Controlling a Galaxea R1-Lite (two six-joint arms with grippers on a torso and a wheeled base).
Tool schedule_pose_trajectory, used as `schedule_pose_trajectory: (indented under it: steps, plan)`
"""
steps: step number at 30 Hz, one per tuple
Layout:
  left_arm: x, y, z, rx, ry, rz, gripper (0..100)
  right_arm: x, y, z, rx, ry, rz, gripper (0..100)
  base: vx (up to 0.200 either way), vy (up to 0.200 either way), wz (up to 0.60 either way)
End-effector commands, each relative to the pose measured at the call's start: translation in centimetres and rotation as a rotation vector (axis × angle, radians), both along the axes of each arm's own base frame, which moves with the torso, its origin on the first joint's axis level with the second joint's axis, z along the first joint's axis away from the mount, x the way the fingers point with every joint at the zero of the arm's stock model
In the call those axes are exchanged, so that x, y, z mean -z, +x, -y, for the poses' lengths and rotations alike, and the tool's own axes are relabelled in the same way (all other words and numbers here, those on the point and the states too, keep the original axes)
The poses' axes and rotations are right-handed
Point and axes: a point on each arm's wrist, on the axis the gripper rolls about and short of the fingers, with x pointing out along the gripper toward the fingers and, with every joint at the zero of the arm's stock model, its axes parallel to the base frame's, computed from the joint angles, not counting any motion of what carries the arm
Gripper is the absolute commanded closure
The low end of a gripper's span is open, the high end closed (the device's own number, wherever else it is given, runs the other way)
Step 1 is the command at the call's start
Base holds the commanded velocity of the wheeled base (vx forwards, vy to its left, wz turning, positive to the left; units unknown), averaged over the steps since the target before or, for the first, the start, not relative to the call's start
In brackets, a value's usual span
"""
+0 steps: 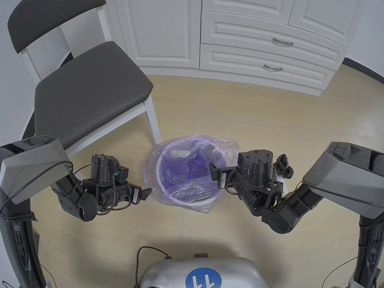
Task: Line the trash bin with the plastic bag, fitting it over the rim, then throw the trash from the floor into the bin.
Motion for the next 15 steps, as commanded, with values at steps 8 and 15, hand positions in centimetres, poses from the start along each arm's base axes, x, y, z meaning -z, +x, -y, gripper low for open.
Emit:
schedule_pose_trajectory:
  steps: [8,15]
  plan:
    - [5.7,3.6,1.1,-0.099,-0.019,0.02,0,0.2,0.1,0.0,0.001,-0.002,-0.002,0,0.0,0.0,0.0]
    - [9.3,5.7,2.4,-0.216,-0.002,0.027,0,0.8,0.1,-0.1,-0.002,-0.009,-0.012,0,0.0,0.0,0.0]
